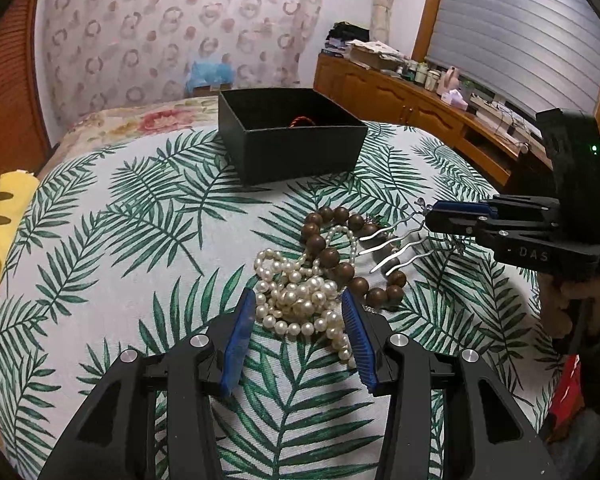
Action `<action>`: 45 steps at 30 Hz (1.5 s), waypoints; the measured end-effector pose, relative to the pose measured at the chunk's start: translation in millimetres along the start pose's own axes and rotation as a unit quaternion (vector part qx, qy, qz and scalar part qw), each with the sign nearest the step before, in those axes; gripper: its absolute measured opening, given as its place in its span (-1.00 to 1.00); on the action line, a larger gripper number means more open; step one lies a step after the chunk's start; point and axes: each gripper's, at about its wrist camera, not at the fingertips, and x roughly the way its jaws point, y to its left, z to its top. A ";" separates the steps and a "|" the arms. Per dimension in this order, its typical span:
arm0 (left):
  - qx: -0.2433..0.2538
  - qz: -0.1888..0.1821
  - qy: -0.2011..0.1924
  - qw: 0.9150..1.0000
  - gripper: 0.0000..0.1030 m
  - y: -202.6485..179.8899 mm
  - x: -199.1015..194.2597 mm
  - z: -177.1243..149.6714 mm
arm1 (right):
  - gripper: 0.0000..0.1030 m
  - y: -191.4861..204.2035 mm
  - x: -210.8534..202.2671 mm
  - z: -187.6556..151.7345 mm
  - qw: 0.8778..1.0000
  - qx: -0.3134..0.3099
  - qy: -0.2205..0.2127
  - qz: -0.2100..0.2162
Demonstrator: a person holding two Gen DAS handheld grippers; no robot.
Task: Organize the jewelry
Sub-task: 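Grasp the blue crystal brooch with the right gripper while the left gripper grasps the pearl necklace, then lift the brooch and pearl necklace toward the black box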
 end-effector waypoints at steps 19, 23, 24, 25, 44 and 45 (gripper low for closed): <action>-0.007 -0.010 -0.004 1.000 -0.77 5.5 3.6 11.6 | -0.50 -1.0 -5.7 -0.8 1.000 -0.002 -0.008 -0.001; -0.008 -0.007 -0.025 1.000 -0.78 6.3 -12.9 19.3 | -0.50 1.3 -9.6 2.3 1.000 -0.004 -0.013 -0.001; -0.009 -0.007 -0.031 0.999 -0.78 6.6 -17.7 21.7 | -0.50 1.4 -11.0 3.5 1.000 -0.005 -0.014 -0.001; -0.008 -0.005 -0.036 0.999 -0.78 6.5 -22.3 24.2 | -0.50 1.9 -12.4 4.8 1.000 -0.005 -0.016 -0.001; 0.003 0.005 -0.111 0.994 -0.87 1.3 -78.5 64.5 | -0.50 7.2 -43.6 22.7 0.998 -0.016 -0.060 0.005; 0.003 0.005 -0.116 0.993 -0.87 1.5 -81.4 68.5 | -0.50 7.1 -44.6 24.3 0.998 -0.016 -0.061 0.005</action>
